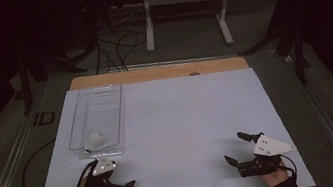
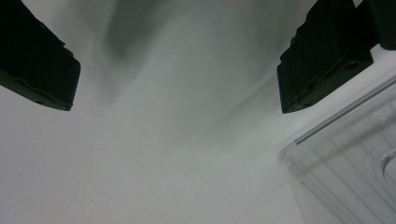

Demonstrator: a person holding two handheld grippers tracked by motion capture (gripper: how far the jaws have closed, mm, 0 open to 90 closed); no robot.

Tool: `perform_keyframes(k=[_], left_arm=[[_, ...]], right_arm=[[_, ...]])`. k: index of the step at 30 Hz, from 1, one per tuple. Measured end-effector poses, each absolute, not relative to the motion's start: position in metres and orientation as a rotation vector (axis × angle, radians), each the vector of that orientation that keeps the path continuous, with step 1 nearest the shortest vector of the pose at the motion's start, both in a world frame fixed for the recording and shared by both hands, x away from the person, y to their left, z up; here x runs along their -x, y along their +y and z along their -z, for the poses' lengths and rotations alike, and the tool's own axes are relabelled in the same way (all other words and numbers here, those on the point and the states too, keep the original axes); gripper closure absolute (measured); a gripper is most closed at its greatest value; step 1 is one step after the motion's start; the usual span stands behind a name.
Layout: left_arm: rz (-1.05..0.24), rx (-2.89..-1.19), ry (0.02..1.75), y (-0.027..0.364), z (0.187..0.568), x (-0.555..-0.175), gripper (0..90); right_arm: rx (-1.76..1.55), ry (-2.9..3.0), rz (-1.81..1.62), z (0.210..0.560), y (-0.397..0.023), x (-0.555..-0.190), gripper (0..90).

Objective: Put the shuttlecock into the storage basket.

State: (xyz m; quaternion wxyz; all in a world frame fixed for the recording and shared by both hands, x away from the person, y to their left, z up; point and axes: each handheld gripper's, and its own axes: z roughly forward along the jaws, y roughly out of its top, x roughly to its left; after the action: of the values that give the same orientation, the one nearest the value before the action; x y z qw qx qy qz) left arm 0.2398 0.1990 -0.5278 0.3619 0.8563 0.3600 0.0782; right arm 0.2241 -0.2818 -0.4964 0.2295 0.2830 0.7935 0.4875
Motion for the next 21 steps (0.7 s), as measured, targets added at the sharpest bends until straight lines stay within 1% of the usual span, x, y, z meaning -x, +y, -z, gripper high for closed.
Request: perform_keyframes(k=[7, 14, 21], left_arm=[[-0.211, -2.203, 0.953, 0.2015, 0.5312, -0.2399, 0.1], [-0.271, -2.197, 0.969, 0.2014, 0.5337, -0.2394, 0.1], [-0.293, -2.189, 0.971, 0.2016, 0.5348, -0.2394, 0.1]], right_arm=[[-0.777, 2.189, -1.342, 0.4968, -0.2817, -0.2242, 12.5], [-0.781, 2.194, -1.342, 0.4975, -0.2809, -0.2245, 12.5], [-0.776, 2.198, -1.336, 0.4977, -0.2809, -0.2249, 12.6]])
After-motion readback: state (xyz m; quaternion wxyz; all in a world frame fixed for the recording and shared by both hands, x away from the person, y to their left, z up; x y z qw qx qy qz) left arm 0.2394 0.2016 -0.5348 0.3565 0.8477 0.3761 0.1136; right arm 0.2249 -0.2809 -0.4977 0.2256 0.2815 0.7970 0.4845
